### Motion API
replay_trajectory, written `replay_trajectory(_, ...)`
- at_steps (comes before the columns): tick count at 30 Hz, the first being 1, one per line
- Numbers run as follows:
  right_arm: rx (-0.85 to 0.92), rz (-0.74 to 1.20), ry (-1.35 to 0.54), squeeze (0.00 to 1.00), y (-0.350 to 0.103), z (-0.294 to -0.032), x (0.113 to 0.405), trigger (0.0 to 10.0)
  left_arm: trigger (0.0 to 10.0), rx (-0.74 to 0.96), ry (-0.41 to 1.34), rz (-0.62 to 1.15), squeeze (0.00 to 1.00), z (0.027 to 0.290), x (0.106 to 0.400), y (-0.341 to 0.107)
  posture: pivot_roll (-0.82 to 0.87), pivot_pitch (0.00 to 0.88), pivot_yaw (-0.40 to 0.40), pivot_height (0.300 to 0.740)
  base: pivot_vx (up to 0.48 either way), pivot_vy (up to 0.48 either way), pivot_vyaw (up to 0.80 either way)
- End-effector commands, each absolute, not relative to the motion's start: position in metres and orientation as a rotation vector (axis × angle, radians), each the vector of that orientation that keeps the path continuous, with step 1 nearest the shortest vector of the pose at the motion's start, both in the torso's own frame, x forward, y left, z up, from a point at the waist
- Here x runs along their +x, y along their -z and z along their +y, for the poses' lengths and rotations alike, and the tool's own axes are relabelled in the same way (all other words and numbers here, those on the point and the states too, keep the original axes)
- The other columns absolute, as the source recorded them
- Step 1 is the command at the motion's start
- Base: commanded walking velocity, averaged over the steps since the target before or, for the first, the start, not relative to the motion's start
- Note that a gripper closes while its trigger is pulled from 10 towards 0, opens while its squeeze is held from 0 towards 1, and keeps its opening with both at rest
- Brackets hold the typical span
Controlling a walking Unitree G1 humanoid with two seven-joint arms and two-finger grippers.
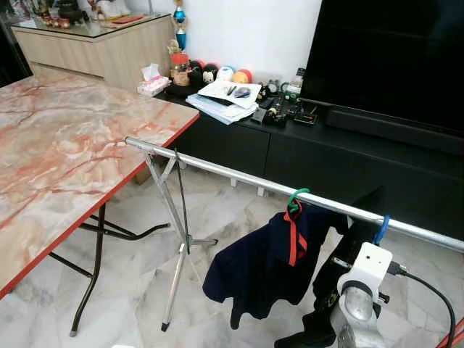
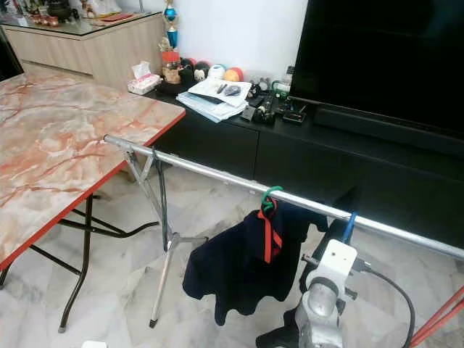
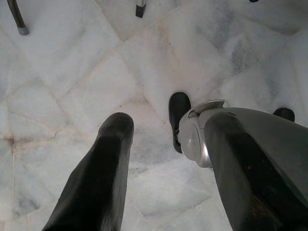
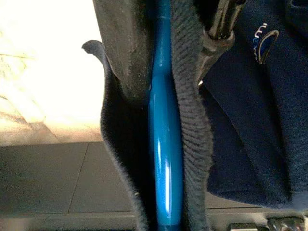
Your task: Hang hanger
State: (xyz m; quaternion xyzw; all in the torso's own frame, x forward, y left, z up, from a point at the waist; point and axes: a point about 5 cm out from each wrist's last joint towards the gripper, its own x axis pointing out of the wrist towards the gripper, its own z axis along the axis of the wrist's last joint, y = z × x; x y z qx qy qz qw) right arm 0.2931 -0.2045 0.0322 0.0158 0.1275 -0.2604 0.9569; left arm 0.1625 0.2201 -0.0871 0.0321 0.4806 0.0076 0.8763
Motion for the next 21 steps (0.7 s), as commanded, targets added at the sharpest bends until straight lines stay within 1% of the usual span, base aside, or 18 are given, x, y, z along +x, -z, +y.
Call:
replay_trajectory(1,0.006,0.201,0.502,0.0,-0.043,-0.203,0.296,0.0,10.0,0.078,-0.007,1.027,0.0,0.221,0.158,0.089,0.13,0.027,0.008,0.74,0.0,0.0,0.0)
replay_trajectory(3,0.008,0.21,0.498,0.0,-0.04,-0.202,0.292,0.0,10.0,0.078,-0.007,1.028,0.0,0.221,0.158,0.089,0.12,0.024,0.005,0.74,0.0,0.0,0.0)
replay_trajectory(7,-0.013,0.253,0.476,0.0,-0.028,-0.202,0.271,0.0,10.0,0.079,-0.005,1.028,0.0,0.221,0.158,0.089,0.12,0.024,0.006,0.74,0.0,0.0,0.0)
replay_trajectory(14,-0.017,0.272,0.466,0.0,-0.025,-0.204,0.26,0.0,10.0,0.081,-0.004,1.029,0.0,0.221,0.158,0.089,0.11,0.022,0.004,0.74,0.0,0.0,0.0)
replay_trajectory(18,-0.02,0.329,0.415,0.0,-0.018,-0.201,0.252,0.0,10.0,0.082,-0.006,1.029,0.0,0.221,0.157,0.089,0.11,0.021,0.004,0.74,0.0,0.0,0.0)
replay_trajectory(19,-0.013,0.349,0.39,0.0,-0.015,-0.199,0.251,2.6,10.0,0.082,-0.007,1.029,0.0,0.221,0.157,0.089,0.11,0.021,0.008,0.74,0.0,0.0,0.0)
replay_trajectory(20,-0.005,0.352,0.374,0.0,-0.015,-0.197,0.251,4.1,10.0,0.083,-0.008,1.029,0.0,0.221,0.157,0.089,0.11,0.021,0.009,0.74,0.0,0.0,0.0)
replay_trajectory(21,-0.01,0.359,0.349,0.0,-0.014,-0.195,0.251,10.0,10.0,0.085,-0.011,1.029,0.0,0.222,0.157,0.089,0.11,0.02,0.01,0.74,0.0,0.0,0.0)
